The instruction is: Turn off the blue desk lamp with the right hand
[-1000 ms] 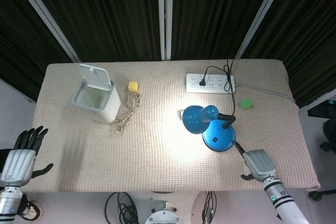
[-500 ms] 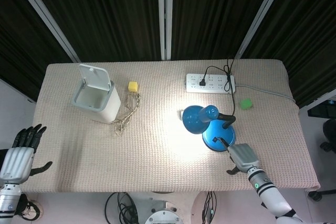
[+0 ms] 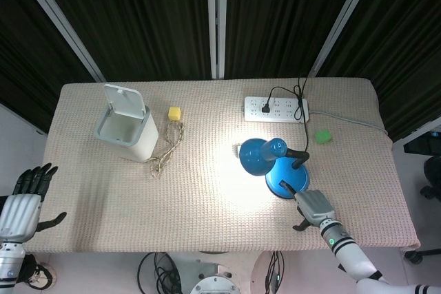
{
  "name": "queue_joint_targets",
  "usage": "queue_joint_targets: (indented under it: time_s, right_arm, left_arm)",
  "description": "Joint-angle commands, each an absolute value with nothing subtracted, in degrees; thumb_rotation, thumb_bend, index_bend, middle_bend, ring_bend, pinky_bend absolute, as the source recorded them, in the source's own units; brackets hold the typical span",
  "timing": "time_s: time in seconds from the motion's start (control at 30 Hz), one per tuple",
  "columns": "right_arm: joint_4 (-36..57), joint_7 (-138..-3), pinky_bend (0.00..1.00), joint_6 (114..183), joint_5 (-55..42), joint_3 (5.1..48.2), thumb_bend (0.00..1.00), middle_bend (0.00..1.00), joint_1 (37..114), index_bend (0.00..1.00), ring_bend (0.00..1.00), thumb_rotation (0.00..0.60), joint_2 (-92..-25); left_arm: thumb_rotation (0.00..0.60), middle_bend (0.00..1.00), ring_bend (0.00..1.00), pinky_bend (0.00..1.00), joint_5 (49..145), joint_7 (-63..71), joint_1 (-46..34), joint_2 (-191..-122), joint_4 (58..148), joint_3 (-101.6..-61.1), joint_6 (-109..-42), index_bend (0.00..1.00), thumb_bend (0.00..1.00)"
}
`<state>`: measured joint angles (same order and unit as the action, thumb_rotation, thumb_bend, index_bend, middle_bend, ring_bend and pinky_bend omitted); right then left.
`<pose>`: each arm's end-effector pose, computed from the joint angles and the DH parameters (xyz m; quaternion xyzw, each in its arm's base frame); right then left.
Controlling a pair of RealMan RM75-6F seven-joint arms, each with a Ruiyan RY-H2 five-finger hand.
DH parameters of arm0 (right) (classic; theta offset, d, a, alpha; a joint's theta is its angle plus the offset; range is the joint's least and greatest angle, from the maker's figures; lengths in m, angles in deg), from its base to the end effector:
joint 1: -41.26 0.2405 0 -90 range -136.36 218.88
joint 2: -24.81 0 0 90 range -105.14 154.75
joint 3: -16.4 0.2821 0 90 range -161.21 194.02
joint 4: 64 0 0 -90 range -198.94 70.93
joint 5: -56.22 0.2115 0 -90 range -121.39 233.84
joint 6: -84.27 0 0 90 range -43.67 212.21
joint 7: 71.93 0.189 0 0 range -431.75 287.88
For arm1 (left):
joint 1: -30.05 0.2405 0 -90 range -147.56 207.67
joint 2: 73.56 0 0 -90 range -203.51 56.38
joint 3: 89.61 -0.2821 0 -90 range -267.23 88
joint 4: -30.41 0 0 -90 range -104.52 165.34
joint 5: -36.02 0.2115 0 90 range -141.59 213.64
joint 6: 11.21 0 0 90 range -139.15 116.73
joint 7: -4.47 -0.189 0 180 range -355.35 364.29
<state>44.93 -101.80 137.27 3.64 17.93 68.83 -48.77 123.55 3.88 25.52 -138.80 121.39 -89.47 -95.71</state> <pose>-0.2480 -0.2748 -0.0055 0.7298 -0.5200 0.2103 0.3909 -0.3400 0.2160 0.1522 -0.6147 -0.3953 -0.3703 0.5734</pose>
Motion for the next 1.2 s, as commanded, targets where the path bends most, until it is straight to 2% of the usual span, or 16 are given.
queue_joint_targets:
  time_s: [0.03, 0.7, 0.83, 1.03, 1.13, 1.2]
  right_arm:
    - [45.0, -101.7, 0.86, 137.7, 4.0, 17.6, 0.00, 0.94, 69.2, 0.00, 0.90, 0.600, -48.8]
    - [43.3, -99.6, 0.86, 138.0, 6.5, 15.7, 0.00, 0.94, 71.5, 0.00, 0.90, 0.600, -49.1]
    - [43.8, -98.4, 0.86, 139.0, 4.4, 15.7, 0.00, 0.94, 71.2, 0.00, 0.90, 0.600, -48.8]
    - [47.3, -97.0, 0.86, 147.8, -9.4, 13.0, 0.00, 0.94, 66.9, 0.00, 0.90, 0.600, -45.8]
    - [44.9, -92.6, 0.86, 156.8, -23.7, 10.1, 0.00, 0.94, 62.1, 0.00, 0.90, 0.600, -43.6]
    - [39.4, -89.3, 0.86, 166.5, -34.9, 8.2, 0.00, 0.94, 58.0, 0.00, 0.90, 0.600, -43.2]
  left_arm:
    - [0.600, 0.00, 0.00, 0.02, 123.5, 3.9, 25.5, -138.7, 121.4, -89.5, -95.7, 0.02, 0.14]
    - [0.600, 0.00, 0.00, 0.02, 122.7, 3.0, 25.0, -138.6, 121.7, -89.3, -94.3, 0.02, 0.14]
    - [0.600, 0.00, 0.00, 0.02, 122.7, 3.0, 25.0, -138.6, 121.8, -89.3, -94.4, 0.02, 0.14]
    - [0.600, 0.00, 0.00, 0.02, 122.9, 2.7, 25.1, -138.2, 122.4, -89.3, -94.7, 0.02, 0.14]
    - [0.600, 0.00, 0.00, 0.02, 122.8, 2.8, 25.2, -138.0, 122.7, -89.3, -94.8, 0.02, 0.14]
    - [0.600, 0.00, 0.00, 0.02, 122.8, 2.8, 25.2, -138.0, 122.9, -89.3, -94.8, 0.02, 0.14]
